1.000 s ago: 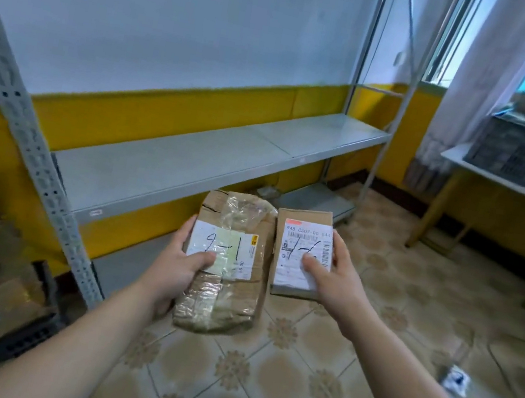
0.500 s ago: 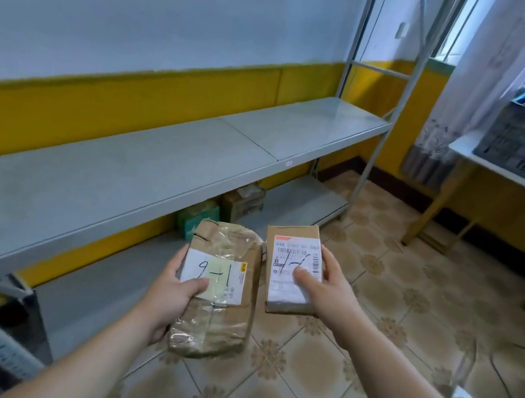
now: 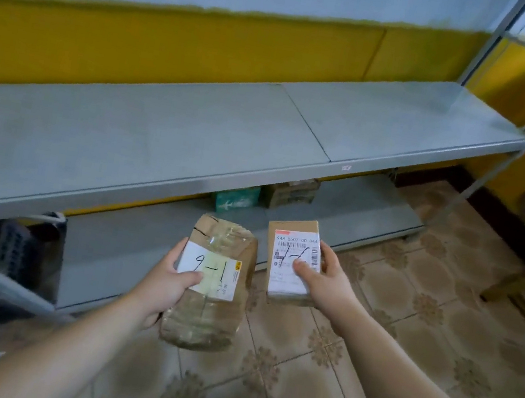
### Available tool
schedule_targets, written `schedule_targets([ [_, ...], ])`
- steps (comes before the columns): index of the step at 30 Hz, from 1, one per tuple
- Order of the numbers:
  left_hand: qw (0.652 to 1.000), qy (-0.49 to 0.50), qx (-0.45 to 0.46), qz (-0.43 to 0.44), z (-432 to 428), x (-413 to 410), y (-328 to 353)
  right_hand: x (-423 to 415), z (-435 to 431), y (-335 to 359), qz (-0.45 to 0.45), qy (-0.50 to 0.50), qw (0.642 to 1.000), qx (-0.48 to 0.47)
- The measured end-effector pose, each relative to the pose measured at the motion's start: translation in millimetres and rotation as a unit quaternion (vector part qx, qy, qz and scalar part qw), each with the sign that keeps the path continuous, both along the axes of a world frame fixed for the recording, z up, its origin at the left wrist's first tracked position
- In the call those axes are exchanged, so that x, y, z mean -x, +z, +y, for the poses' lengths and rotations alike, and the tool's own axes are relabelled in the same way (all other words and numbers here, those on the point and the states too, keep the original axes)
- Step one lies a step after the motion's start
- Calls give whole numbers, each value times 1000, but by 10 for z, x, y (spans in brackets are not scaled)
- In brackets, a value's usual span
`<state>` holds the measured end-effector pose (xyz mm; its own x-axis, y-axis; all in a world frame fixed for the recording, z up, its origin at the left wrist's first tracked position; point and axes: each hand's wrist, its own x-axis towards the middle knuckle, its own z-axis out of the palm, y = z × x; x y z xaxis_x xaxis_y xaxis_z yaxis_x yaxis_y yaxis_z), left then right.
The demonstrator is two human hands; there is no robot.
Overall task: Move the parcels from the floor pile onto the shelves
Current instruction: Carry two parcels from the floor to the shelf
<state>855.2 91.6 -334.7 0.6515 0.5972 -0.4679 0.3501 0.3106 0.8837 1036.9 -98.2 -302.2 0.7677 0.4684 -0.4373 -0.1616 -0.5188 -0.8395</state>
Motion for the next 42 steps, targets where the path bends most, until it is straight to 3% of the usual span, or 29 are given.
schedule_targets([
  [5, 997, 57, -15, 41, 56, -408, -399, -722, 247, -342, 47, 62, 997, 24],
  [11, 995, 70, 10, 74, 348, -756, -1156, -1220, 734, -1066, 72, 67, 994, 55],
  [17, 992, 90, -18, 86, 723, -1389, -2378, -1777, 1283, -2485, 84, 92, 991, 38],
  [25, 986, 129, -88, 65, 1243, -2154, -4343, -2516, 1844, -4738, 32, 101, 994, -22],
  [29, 983, 148, -101, 45, 1573, -2323, -4978, -2703, 2157, -5430, -19, 117, 992, -37],
  [37, 979, 137, -149, 36, 1945, -2420, -5569, -2889, 2554, -6026, -79, 114, 990, -3],
  [42, 953, 119, -225, 166, 1952, -2451, -5563, -2876, 2437, -6001, -96, 136, 985, 34],
])
